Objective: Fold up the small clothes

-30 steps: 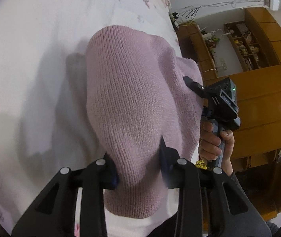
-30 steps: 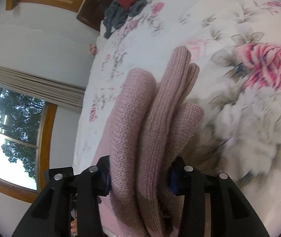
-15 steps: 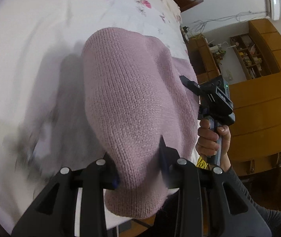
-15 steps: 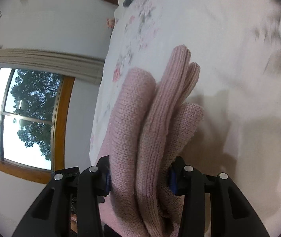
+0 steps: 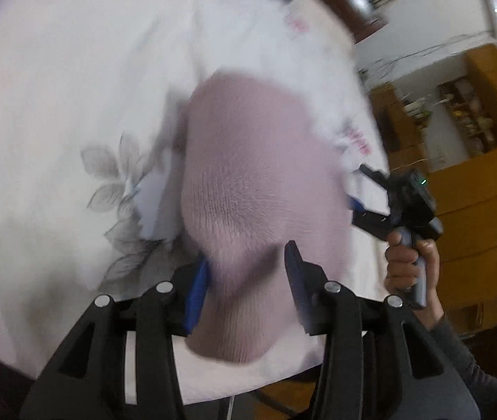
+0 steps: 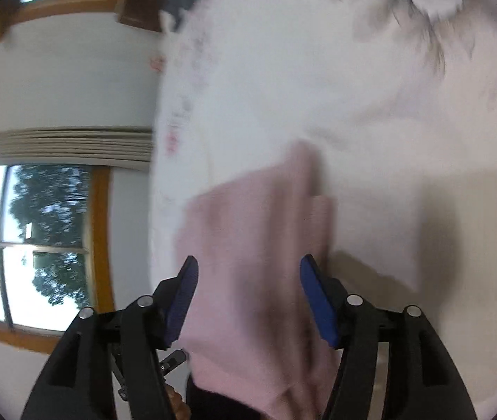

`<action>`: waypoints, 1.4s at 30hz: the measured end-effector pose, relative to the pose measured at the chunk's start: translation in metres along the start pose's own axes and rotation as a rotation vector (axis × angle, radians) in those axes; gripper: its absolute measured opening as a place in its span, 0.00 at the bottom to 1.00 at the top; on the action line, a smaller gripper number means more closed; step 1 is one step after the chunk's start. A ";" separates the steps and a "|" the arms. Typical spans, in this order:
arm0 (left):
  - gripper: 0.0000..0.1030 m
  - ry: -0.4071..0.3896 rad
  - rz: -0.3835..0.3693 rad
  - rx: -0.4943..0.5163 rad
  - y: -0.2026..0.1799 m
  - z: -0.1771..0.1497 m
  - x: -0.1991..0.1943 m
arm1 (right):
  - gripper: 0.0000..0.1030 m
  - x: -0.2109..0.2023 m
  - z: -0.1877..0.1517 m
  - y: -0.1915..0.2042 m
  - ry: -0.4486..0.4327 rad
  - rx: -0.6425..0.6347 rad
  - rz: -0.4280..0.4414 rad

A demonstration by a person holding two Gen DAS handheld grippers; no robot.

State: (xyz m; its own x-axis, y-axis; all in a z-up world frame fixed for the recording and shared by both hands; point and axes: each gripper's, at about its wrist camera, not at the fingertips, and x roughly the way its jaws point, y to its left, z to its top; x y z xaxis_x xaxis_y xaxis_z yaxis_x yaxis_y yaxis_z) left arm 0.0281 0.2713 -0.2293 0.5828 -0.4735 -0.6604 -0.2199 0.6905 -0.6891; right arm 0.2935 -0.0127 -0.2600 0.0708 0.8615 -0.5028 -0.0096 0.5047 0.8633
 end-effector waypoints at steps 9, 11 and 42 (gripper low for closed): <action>0.39 -0.057 0.188 -0.092 0.019 -0.015 -0.021 | 0.52 0.030 -0.023 0.009 0.038 -0.055 -0.131; 0.39 -0.086 0.114 -0.099 0.014 -0.021 -0.031 | 0.43 0.032 -0.028 0.008 0.038 -0.068 -0.144; 0.07 0.157 0.031 0.041 0.001 0.132 0.098 | 0.00 0.050 0.014 0.027 -0.015 -0.367 -0.461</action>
State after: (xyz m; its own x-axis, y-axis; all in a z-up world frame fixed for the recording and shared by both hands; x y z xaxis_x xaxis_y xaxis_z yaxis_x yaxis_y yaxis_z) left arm 0.1886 0.2979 -0.2555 0.4457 -0.5292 -0.7220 -0.2023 0.7261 -0.6571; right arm 0.3106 0.0430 -0.2616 0.1640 0.5492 -0.8194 -0.3192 0.8155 0.4827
